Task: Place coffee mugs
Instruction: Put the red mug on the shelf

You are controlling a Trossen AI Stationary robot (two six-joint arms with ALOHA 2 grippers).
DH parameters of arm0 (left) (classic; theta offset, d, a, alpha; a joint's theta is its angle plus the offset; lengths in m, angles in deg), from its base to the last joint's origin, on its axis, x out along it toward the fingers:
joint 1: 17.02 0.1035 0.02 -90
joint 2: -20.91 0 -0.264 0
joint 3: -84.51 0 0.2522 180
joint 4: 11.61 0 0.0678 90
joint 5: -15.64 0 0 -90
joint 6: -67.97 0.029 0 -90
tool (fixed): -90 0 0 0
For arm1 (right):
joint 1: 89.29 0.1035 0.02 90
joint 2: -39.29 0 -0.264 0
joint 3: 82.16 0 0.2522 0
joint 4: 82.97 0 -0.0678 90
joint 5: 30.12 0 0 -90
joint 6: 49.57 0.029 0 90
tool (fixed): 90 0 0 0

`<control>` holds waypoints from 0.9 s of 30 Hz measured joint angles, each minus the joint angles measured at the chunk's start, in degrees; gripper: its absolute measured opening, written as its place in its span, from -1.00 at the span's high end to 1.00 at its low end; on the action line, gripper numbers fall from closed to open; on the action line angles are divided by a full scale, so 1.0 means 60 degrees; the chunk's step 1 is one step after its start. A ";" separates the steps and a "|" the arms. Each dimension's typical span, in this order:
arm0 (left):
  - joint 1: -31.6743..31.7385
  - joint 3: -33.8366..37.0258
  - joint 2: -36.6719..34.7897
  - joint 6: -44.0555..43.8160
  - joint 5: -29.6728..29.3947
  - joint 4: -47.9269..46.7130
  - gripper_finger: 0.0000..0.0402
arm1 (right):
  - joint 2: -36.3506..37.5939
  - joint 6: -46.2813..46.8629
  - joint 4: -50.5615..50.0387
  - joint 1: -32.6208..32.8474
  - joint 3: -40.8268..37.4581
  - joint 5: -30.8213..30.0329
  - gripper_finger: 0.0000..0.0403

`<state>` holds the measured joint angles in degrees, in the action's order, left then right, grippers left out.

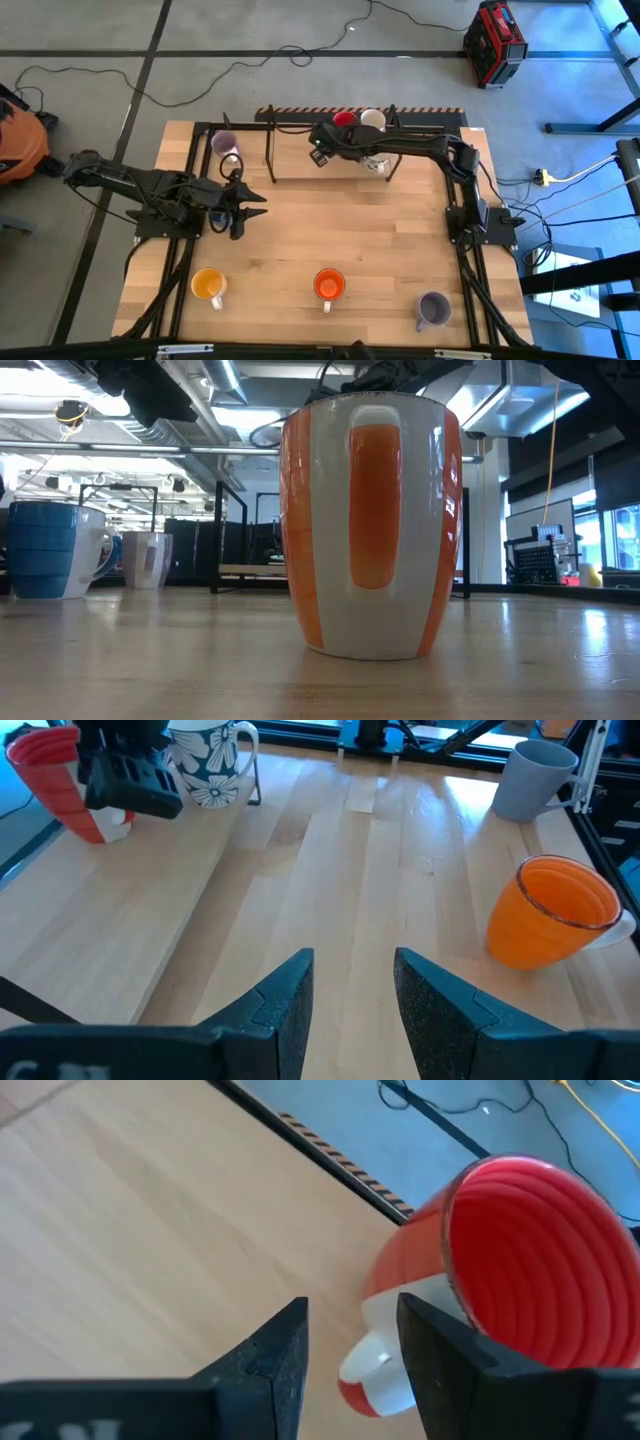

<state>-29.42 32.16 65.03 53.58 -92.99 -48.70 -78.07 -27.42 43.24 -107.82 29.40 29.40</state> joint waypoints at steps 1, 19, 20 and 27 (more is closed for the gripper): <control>0.0004 0.0000 0.0000 0.0000 -0.0001 0.0005 0.33 | 0.0002 -0.0009 -0.0031 0.0000 0.0000 -0.0045 0.29; 0.0000 0.0000 0.0000 -0.0015 -0.0062 0.0004 0.33 | 0.0007 -0.1008 -0.0786 -0.0044 0.0000 -0.1177 0.29; 0.0001 0.0000 0.0000 -0.0015 -0.0062 0.0004 0.33 | 0.0007 -0.1008 -0.0801 -0.0044 0.0000 -0.1192 0.29; 0.0000 0.0000 0.0000 -0.0029 -0.0066 0.0007 0.33 | 0.0018 -0.1053 -0.0788 0.0101 0.0361 -0.1252 0.29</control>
<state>-29.42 32.16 65.03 53.40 -93.38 -48.66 -77.96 -33.74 38.52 -107.21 31.56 21.89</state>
